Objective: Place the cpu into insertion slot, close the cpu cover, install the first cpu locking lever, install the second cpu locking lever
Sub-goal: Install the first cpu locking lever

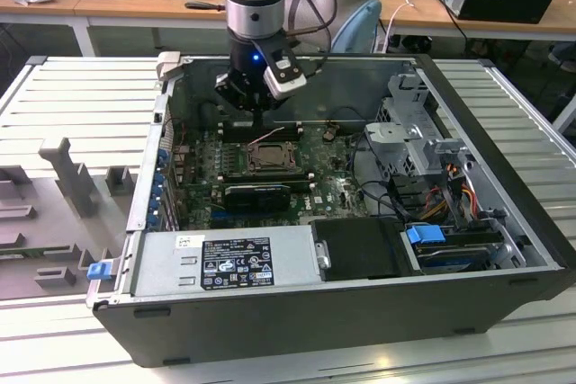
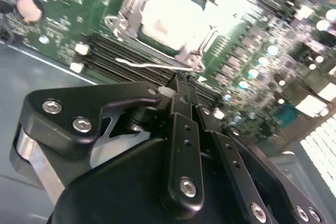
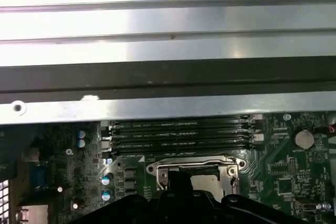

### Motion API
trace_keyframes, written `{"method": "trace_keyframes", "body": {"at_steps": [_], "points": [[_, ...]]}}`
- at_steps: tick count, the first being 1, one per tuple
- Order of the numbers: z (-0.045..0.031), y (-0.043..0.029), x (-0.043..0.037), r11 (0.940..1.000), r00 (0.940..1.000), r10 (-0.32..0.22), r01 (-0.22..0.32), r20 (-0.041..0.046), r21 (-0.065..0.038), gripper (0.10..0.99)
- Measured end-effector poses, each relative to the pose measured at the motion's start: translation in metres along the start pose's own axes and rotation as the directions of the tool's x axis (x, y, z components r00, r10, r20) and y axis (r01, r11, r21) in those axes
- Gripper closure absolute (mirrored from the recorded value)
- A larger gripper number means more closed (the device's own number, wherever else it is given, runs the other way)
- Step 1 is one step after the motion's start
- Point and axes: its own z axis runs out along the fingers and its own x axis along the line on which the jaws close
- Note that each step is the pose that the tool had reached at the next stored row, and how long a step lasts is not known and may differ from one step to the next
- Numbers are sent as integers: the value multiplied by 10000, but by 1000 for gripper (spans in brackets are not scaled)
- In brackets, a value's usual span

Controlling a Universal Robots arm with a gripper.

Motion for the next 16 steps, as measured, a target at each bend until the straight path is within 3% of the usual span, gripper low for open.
{"method": "trace_keyframes", "body": {"at_steps": [2, 3, 9, 13, 16], "points": [[3, 2, -43, 9995, 10000, -20, 19, -19, -308, 980], [4, 2, -48, 9991, 10000, -29, 28, -25, -415, 980], [71, -3, -58, 9962, 9972, -749, 744, -77, -456, 980], [140, 7, -170, 9947, 9957, -926, 921, -91, -462, 980], [195, 19, -180, 9930, 9940, -1093, 1087, -100, -469, 980]]}}
